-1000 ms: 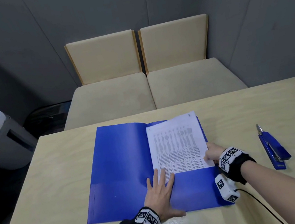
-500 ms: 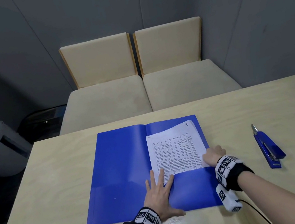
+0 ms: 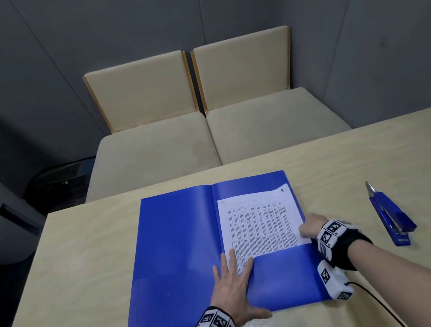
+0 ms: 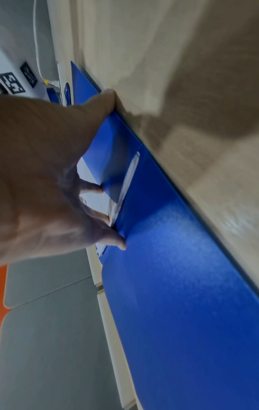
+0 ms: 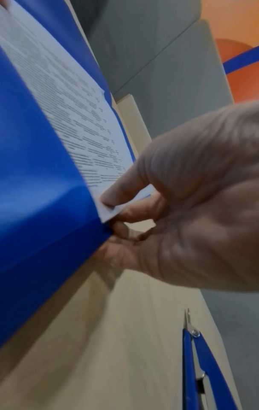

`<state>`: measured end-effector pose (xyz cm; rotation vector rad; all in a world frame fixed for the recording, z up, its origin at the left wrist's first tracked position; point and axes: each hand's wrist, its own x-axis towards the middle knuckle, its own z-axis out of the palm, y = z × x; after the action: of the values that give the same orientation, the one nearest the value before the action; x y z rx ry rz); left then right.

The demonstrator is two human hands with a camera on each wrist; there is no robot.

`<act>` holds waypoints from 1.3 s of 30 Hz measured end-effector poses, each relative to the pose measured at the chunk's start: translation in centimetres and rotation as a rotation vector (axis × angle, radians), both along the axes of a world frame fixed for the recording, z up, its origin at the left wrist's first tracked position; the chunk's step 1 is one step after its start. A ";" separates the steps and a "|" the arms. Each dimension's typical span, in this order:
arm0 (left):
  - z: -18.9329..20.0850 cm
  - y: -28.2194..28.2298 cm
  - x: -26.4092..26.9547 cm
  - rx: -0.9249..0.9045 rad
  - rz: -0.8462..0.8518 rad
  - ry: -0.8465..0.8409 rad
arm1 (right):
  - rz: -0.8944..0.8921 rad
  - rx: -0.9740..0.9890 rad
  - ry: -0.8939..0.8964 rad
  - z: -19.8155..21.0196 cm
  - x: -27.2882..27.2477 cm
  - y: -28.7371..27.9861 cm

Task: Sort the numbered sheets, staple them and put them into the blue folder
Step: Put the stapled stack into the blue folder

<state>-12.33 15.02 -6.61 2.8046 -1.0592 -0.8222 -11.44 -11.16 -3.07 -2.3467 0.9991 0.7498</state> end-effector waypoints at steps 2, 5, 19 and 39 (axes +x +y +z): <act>-0.2 0.0 0.0 0.005 0.012 -0.005 | -0.067 -0.017 -0.113 -0.3 -0.4 -0.1; -0.6 -0.1 0.2 0.009 0.055 -0.021 | -0.071 -0.066 -0.333 -0.4 -1.8 1.2; 0.4 14.3 8.5 -0.117 1.286 -0.053 | 0.385 -0.182 -0.153 -2.5 -5.2 5.5; 16.9 2.0 5.3 -0.906 0.436 0.447 | -0.177 0.348 -0.486 -2.5 -3.5 1.3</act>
<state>-7.05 16.99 10.29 1.8534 -0.5109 -0.6378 -14.91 -9.90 -5.61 -1.9682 0.7736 0.2367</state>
